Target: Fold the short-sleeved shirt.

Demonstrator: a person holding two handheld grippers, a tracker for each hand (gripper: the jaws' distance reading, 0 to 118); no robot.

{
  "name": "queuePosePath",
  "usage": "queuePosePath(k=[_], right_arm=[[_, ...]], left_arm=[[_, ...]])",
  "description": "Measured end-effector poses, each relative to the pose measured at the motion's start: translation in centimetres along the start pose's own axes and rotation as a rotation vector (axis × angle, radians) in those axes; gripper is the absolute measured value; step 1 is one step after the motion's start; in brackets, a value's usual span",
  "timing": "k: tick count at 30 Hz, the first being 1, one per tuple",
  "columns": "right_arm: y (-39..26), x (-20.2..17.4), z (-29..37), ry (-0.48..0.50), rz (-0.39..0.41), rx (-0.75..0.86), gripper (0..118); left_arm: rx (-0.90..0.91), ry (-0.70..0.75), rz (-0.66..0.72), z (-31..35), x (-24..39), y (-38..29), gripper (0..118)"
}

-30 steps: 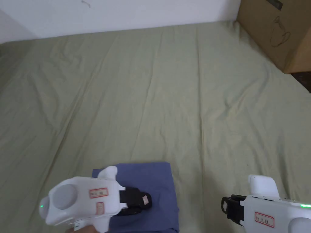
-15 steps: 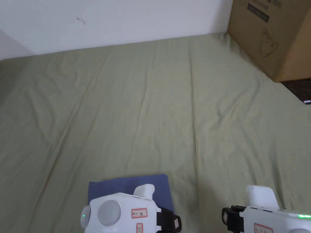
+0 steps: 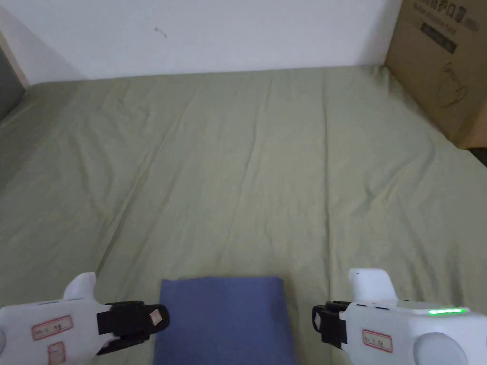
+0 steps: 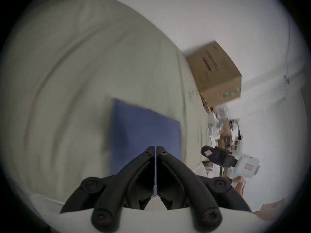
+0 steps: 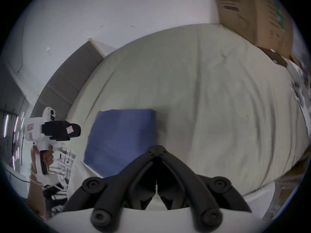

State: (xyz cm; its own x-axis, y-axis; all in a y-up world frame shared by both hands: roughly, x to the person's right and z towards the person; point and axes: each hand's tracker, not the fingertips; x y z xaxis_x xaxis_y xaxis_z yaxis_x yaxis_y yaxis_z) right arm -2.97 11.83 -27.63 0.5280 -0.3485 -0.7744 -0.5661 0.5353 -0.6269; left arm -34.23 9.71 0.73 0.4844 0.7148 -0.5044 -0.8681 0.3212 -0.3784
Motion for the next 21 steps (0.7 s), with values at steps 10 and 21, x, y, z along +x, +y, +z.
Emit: queuePosePath(k=[10,21], right_arm=[[1.5,-6.3,-10.0,0.067,0.123,-0.199,0],[1.2,-5.3,-10.6,0.078,0.087,-0.212,0]], left_arm=[[0.029,-0.039,0.131,1.4,-5.8,-2.9,2],[-0.054,-0.134,0.146,-3.5,-7.3,-0.2,117]])
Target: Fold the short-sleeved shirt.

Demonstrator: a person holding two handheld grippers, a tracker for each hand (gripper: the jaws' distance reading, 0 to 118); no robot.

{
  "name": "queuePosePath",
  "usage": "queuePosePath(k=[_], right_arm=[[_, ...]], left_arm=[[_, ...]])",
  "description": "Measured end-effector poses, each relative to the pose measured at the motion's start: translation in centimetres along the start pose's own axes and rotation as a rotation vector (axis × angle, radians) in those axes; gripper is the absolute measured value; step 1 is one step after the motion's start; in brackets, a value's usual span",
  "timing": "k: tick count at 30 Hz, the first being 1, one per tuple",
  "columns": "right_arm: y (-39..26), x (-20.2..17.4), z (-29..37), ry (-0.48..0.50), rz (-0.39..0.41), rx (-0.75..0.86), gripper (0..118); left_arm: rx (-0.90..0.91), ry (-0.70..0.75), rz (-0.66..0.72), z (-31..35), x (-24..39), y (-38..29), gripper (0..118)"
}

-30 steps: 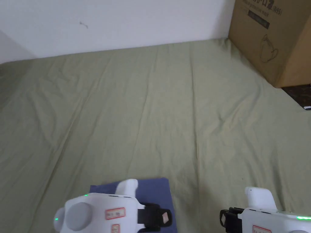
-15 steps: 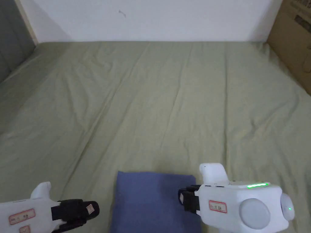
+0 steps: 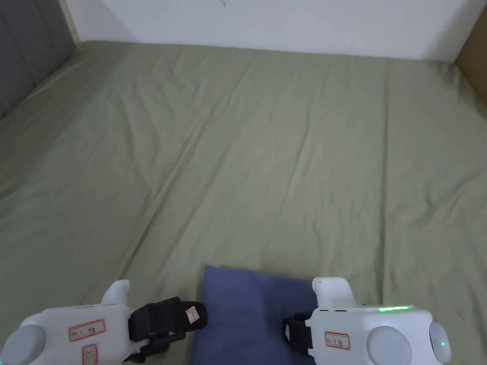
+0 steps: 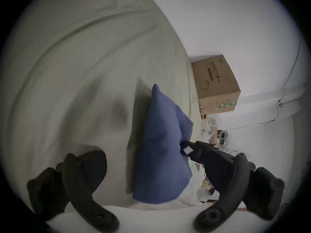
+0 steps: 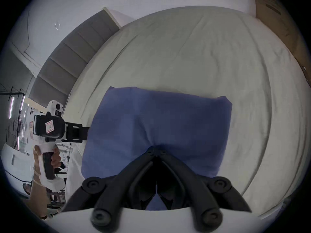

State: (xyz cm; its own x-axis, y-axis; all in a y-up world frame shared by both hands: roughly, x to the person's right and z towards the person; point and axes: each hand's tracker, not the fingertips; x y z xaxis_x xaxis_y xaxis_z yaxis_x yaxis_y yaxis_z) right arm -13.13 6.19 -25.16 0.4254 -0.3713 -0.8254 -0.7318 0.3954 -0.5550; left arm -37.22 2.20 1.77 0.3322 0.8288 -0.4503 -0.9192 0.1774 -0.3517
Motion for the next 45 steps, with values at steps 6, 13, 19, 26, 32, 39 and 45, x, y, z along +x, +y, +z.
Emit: queuePosePath(k=[6,13,19,26,32,39,45], right_arm=[[0.1,0.2,-0.1,0.007,-0.014,-0.003,0],[0.1,0.5,-0.1,0.022,-0.04,-0.007,0],[0.2,-0.4,0.7,0.021,-0.02,-0.007,0],[0.1,-0.9,2.2,0.013,-0.017,0.024,0],[0.2,-0.7,2.1,-0.031,-0.024,0.02,0],[0.4,-1.2,0.9,-0.039,-0.066,0.023,0],[0.7,-2.2,-0.2,-0.025,-0.043,-0.004,0]], left_arm=[[-0.071,-0.157,0.098,-3.7,-0.9,1.3,117],[-0.167,-0.18,0.07,-6.5,0.1,1.4,99],[-0.221,-0.029,-0.024,-5.3,0.7,2.9,25],[-0.189,0.091,-0.135,-0.6,1.2,5.9,25],[-0.11,0.444,-0.268,7.6,-0.8,12.0,25],[-0.112,0.96,-0.354,14.9,-2.5,17.7,25],[-0.171,1.384,-0.534,15.8,-5.5,19.1,62]])
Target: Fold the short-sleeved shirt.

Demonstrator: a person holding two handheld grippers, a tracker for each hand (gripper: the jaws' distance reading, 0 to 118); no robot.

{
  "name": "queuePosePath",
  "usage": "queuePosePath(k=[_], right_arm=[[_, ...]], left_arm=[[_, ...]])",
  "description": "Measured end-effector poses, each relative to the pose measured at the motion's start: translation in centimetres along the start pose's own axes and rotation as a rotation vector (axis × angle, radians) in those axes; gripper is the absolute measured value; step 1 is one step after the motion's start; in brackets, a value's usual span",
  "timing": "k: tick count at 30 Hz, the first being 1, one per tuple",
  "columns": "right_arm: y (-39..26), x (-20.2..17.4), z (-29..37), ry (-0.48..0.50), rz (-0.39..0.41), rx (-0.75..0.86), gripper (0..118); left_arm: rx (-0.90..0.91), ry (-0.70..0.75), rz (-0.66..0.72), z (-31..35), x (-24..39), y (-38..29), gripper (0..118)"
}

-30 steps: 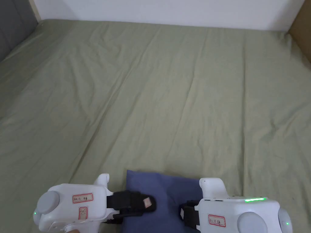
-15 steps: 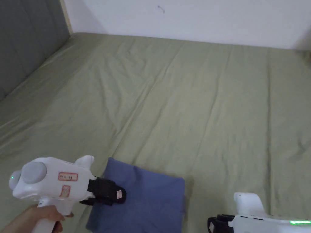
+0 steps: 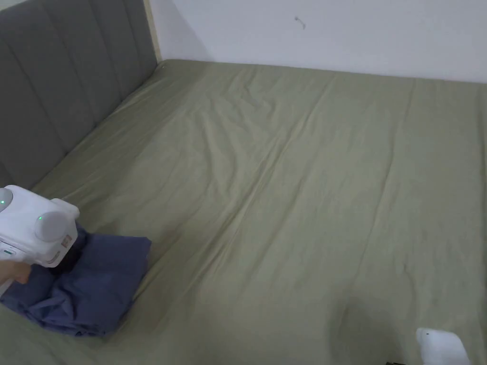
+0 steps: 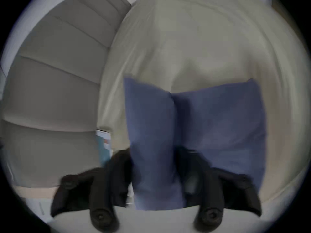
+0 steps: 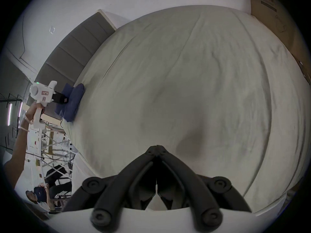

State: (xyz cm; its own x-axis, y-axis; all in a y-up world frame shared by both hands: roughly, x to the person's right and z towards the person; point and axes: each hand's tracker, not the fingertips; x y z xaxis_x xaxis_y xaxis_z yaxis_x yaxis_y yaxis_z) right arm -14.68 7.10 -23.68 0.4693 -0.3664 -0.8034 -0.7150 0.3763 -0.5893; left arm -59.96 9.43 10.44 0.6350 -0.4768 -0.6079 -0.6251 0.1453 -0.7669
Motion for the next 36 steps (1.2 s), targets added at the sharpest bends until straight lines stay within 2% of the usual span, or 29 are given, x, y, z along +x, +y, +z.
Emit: queuePosePath(k=[1,2,3,5,8,9,10,11,13,16,20,22,25,29,31,33,34,36], right_arm=[[0.0,0.0,-0.1,0.0,0.002,-0.006,0],[-0.1,0.0,-0.2,0.001,0.003,-0.01,0],[-0.1,0.0,-0.2,0.003,0.003,-0.013,0],[-0.2,0.2,-0.2,0.007,0.001,-0.012,0],[-0.2,0.7,0.0,0.002,-0.01,-0.012,0],[-0.2,0.9,0.1,0.001,-0.012,-0.009,0],[-0.3,1.0,0.2,0.003,-0.016,-0.004,0],[-0.3,1.2,0.4,0.007,-0.022,0.001,0],[-0.4,1.5,0.7,0.015,-0.031,0.01,0],[-0.7,2.0,1.0,0.019,-0.042,0.022,0],[-1.3,2.8,2.4,0.038,-0.053,0.054,0],[-1.6,3.1,3.1,0.038,-0.054,0.078,0],[-1.5,3.7,5.2,0.005,-0.021,0.159,0],[-0.3,3.6,9.7,-0.096,0.054,0.317,0],[0.5,3.3,12.4,-0.123,0.068,0.417,0],[1.2,2.6,15.2,-0.161,0.087,0.494,0],[1.5,2.1,16.5,-0.208,0.101,0.541,0],[1.7,1.0,18.9,-0.291,0.138,0.646,0]], left_arm=[[-0.005,0.022,0.006,-0.4,-0.2,-0.2,91],[-0.007,0.026,0.03,-0.5,-0.1,-0.4,108],[0.005,0.018,0.054,-0.4,-0.1,-0.7,115],[0.074,-0.054,0.137,0.5,-0.3,-1.1,114],[0.075,-0.11,0.207,1.8,0.3,-1.5,113],[0.086,-0.129,0.219,2.4,0.5,-1.4,111],[0.112,-0.175,0.228,3.3,1.0,-1.6,98],[0.15,-0.234,0.252,4.6,1.5,-1.8,73],[0.255,-0.386,0.29,7.5,2.7,-2.2,10],[0.368,-0.574,0.347,11.3,5.5,-2.8,3],[0.434,-0.702,0.376,14.8,10.0,-3.1,0],[0.499,-0.633,0.437,16.4,12.7,-3.3,0],[0.602,-0.617,0.398,19.8,16.4,-3.8,0],[0.746,-0.532,0.312,26.2,19.5,-5.0,0],[0.83,-0.514,0.305,29.1,20.1,-5.5,0],[0.965,-0.54,0.355,31.7,20.2,-6.6,0],[1.032,-0.573,0.335,32.8,20.2,-7.1,0],[1.071,-0.508,0.332,34.8,20.8,-7.7,0]])
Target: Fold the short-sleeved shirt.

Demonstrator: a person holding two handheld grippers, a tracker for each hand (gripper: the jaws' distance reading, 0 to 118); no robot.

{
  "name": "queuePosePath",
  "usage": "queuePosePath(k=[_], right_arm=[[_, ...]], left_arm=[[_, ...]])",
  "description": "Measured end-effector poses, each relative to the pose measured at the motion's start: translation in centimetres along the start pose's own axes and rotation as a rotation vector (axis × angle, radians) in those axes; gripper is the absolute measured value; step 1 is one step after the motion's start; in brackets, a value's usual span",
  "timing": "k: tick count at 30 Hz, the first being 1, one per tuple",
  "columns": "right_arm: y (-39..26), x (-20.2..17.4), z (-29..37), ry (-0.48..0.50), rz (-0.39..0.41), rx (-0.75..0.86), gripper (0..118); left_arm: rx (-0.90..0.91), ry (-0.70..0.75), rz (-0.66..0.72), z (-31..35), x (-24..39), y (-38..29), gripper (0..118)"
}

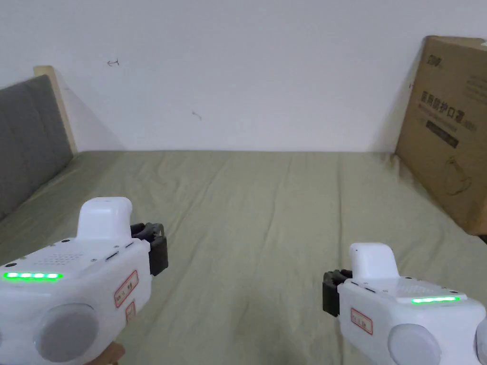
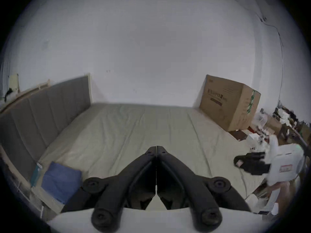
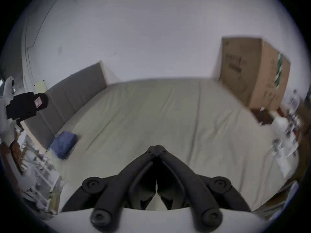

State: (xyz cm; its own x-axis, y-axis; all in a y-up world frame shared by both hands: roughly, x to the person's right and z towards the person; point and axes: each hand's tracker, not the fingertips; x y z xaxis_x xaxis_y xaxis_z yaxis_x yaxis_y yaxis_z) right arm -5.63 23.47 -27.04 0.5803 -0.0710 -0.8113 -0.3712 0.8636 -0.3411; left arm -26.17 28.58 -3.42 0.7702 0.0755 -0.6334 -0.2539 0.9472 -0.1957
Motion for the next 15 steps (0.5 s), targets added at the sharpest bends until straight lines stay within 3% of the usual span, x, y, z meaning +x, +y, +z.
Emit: queuePosePath(k=[3,6,15], right_arm=[[1.9,-0.5,2.8,-0.067,0.028,0.151,0],[2.9,-1.0,4.6,-0.132,0.055,0.253,0],[3.1,-1.5,5.8,-0.146,0.026,0.28,0]], left_arm=[[0.06,0.05,-0.069,1.3,2.1,0.7,0],[0.112,0.036,-0.055,2.0,3.0,0.9,0],[0.106,0.073,-0.031,2.5,3.5,1.4,0]])
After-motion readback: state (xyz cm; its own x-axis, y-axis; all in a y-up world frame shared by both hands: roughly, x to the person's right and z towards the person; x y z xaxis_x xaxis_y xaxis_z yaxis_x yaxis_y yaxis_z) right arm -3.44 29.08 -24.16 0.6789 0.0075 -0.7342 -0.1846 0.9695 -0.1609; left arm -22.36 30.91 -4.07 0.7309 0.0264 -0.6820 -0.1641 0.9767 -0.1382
